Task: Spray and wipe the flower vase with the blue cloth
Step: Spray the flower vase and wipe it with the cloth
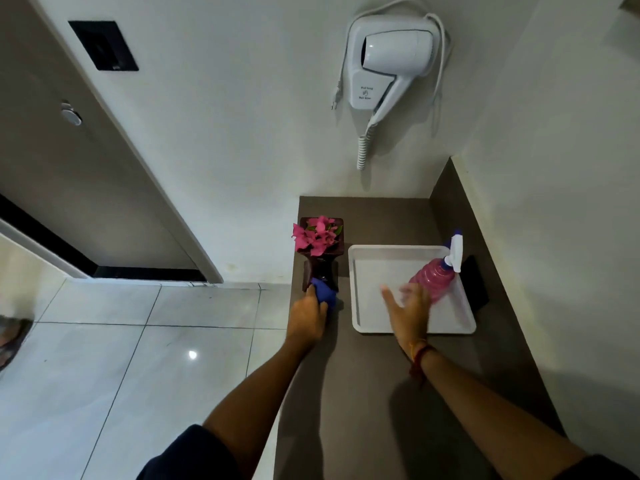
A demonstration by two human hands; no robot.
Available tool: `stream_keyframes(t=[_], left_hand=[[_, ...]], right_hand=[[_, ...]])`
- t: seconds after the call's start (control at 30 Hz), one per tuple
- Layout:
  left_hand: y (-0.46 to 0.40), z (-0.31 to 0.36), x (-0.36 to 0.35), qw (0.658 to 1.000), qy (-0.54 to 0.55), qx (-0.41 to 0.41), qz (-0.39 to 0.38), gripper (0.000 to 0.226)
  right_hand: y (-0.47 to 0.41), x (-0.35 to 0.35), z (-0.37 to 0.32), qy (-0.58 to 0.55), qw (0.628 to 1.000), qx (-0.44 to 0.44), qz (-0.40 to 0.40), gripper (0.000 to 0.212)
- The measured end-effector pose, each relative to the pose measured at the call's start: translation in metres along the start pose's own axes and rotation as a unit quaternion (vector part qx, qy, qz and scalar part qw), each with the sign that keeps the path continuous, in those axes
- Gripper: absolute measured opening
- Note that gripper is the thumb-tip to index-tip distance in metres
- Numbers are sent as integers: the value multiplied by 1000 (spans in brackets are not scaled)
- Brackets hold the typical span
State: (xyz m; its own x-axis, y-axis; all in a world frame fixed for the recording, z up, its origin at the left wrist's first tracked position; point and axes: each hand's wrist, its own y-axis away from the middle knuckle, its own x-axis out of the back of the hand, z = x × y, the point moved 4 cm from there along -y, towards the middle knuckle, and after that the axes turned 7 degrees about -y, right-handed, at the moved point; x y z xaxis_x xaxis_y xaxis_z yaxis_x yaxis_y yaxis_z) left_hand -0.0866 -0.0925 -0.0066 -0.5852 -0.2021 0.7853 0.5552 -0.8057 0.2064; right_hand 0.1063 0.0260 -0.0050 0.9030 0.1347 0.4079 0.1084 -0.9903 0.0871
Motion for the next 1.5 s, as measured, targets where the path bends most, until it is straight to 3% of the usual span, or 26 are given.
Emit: stream_keyframes(t=[0.1, 0.17, 0.23, 0.3, 0.37, 0.43, 0.57, 0.7, 0.83, 0.93, 1.07, 1.17, 1.27, 1.37, 1.5], left_hand=[[3, -7, 3, 970, 219, 108, 16, 22], [5, -8, 5, 896, 390, 213, 5, 20], [6, -8, 6, 815, 519, 257, -5, 23], [5, -9, 10, 789, 560, 254, -9, 33], [6, -10, 13, 800, 546, 247, -12, 43], [3, -14, 14, 827, 504, 248, 4, 48], [-3, -25, 11, 853, 439, 272, 77, 20], [-11, -17, 15, 870, 389, 273, 130, 30], [-23, 10, 15, 859, 426, 244, 144, 32], [-32, 33, 8, 862, 440, 212, 134, 45], [-38, 43, -11, 851, 448, 237, 140, 63], [-38, 43, -19, 860, 422, 240, 155, 52], [-30, 49, -22, 912, 289, 256, 139, 39], [-25, 58, -32, 971, 150, 139, 124, 59], [-15, 62, -34, 976, 161, 107, 102, 65]], right_hand=[[-28, -38, -60, 30, 976, 83, -198, 77], [-53, -55, -100, 142, 932, 179, -281, 91], [-73, -68, -126, 259, 877, 228, -335, 99], [-87, -78, -139, 364, 819, 240, -372, 104], [-92, -86, -144, 404, 788, 232, -403, 106], [-93, -90, -147, 412, 781, 228, -411, 109], [-88, -95, -155, 422, 771, 231, -417, 112], [-80, -95, -159, 396, 806, 204, -390, 111], [-71, -94, -160, 392, 835, 168, -348, 109], [-69, -94, -162, 377, 851, 154, -332, 99], [-68, -99, -166, 380, 852, 143, -330, 92], [-68, -100, -167, 381, 853, 140, -327, 91], [-66, -101, -167, 374, 857, 139, -327, 87], [-64, -100, -168, 374, 857, 136, -328, 88], [-61, -98, -169, 371, 861, 132, -323, 88]])
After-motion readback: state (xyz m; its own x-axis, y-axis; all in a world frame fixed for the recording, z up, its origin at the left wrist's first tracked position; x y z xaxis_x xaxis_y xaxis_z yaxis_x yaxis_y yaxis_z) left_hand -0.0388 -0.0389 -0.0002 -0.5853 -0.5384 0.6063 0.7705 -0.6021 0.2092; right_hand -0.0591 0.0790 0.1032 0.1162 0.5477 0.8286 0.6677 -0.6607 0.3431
